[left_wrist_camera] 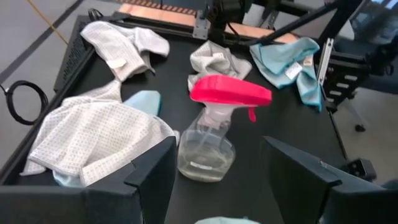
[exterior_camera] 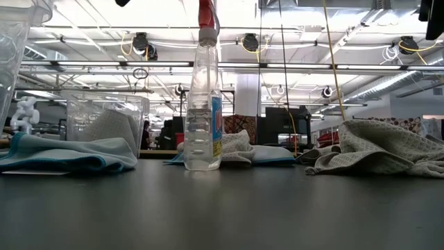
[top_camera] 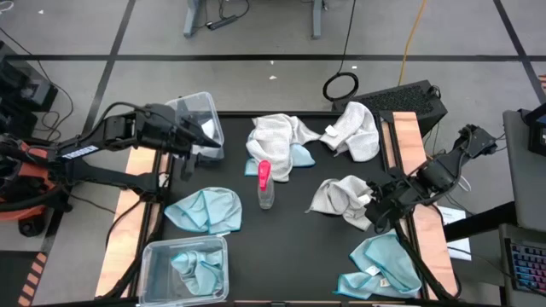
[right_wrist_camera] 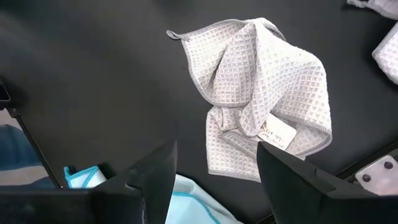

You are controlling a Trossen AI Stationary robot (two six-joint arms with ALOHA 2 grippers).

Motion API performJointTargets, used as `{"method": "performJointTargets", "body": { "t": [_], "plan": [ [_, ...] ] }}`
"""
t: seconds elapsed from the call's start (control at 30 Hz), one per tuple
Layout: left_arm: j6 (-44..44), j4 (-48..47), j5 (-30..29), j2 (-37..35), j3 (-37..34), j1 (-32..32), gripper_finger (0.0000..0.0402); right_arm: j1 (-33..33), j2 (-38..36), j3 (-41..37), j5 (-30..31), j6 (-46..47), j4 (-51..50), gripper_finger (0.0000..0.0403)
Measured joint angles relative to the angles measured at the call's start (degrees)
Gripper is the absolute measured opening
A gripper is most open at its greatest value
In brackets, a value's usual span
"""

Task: Sort microfiber towel by color & place in baskets
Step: Put the gray towel into the top transparent bin

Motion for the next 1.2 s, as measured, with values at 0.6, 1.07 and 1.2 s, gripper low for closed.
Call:
{"method": "performJointTargets", "body": {
  "t": [0.6, 1.07, 1.2],
  "plan": [
    [5.42, -0.66, -0.05, -2.23, 0.0, -2.06, 0.0235, 1.13, 0.02, 0.0, 9.08, 6.59, -3.45, 0.0212],
    [8.75, -0.63, -0.38, -4.55, 0.0, -2.03, 0.0235, 1.11, 0.04, -0.04, 18.82, 7.83, -4.77, 0.0212],
    [8.89, -0.66, -1.6, -4.56, 0.0, -2.01, 0.0235, 1.11, 0.04, -0.07, 21.12, 4.65, -4.76, 0.0212]
  ]
}}
